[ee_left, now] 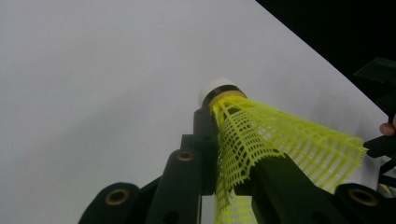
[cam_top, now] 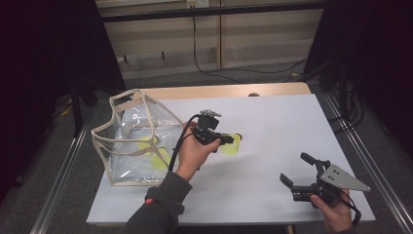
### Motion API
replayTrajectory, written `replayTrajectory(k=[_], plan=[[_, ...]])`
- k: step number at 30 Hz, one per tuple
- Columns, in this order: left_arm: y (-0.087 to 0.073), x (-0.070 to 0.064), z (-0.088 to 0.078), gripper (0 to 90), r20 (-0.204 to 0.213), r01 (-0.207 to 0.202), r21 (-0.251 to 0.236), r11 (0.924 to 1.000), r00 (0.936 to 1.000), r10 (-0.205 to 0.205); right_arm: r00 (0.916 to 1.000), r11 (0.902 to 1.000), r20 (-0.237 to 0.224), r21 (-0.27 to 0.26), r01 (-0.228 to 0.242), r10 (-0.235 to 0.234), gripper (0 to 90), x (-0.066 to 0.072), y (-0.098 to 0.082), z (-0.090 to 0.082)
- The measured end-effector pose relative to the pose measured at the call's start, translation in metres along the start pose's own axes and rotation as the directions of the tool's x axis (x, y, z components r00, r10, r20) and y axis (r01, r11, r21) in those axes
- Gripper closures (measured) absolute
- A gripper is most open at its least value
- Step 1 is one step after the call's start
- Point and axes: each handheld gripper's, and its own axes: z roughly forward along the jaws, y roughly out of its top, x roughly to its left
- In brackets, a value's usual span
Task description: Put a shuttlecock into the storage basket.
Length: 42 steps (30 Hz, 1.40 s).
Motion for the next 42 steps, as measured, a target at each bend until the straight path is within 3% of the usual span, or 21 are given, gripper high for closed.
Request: replayTrajectory(k=[17, 42], plan=[[0.014, -0.006, -0.017, 84.2, 0.005, -0.015, -0.006, 0.9999, 0.9999, 0.016, 1.0, 1.0, 0.001, 0.001, 0.004, -0.004, 1.6, 0.0, 0.0, 0.0], [0.023, -0.003, -0.039, 84.2, 0.018, 0.005, 0.014, 0.9999, 0.9998, -0.005, 1.0, 1.0, 0.0, 0.003, 0.003, -0.003, 1.6, 0.0, 0.0, 0.001]])
